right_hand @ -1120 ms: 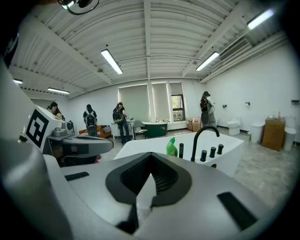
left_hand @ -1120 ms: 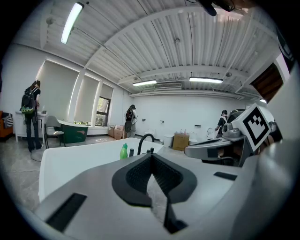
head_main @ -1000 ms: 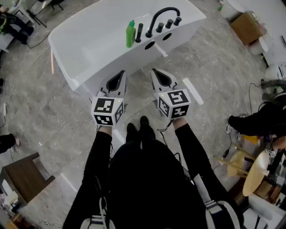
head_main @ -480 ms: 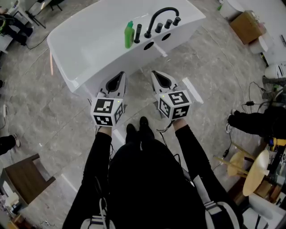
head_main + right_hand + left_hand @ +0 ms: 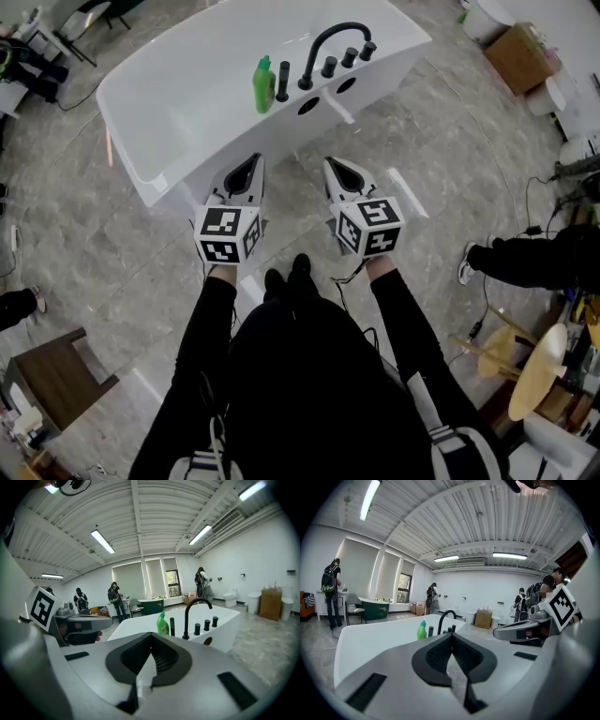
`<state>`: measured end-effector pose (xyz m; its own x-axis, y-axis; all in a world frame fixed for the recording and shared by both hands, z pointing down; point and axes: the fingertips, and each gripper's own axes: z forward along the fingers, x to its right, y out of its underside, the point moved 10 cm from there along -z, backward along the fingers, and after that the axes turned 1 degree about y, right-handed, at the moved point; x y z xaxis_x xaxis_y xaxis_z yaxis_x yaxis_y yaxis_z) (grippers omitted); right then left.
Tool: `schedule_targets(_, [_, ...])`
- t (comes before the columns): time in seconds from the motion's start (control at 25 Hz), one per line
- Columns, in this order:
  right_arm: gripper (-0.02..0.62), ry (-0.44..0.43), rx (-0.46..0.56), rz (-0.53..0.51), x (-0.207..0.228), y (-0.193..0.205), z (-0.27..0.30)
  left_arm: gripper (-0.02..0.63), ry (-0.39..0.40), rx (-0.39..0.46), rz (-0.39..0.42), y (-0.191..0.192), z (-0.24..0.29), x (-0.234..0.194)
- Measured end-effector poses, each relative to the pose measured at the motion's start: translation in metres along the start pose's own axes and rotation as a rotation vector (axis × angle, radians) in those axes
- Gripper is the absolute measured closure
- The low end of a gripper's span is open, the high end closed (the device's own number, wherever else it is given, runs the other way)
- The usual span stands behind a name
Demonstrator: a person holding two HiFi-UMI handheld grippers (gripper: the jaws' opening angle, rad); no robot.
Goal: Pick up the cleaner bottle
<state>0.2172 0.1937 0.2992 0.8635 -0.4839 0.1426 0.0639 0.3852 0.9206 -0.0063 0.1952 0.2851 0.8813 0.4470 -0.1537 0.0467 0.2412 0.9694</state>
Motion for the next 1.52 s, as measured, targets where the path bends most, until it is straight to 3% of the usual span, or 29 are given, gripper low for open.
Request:
schedule_targets(0.88, [0.594, -0.015, -0.005, -0.008, 0.059, -0.018, 0.014, 0.598, -0.096, -0.013, 0.014, -0.013, 0.063, 0.0])
schedule_targets(1.52, [0.594, -0.013, -0.072, -0.003, 0.07, -0.024, 0.081, 0.576, -0.093, -0.05, -0.022, -0.006, 0.116, -0.048])
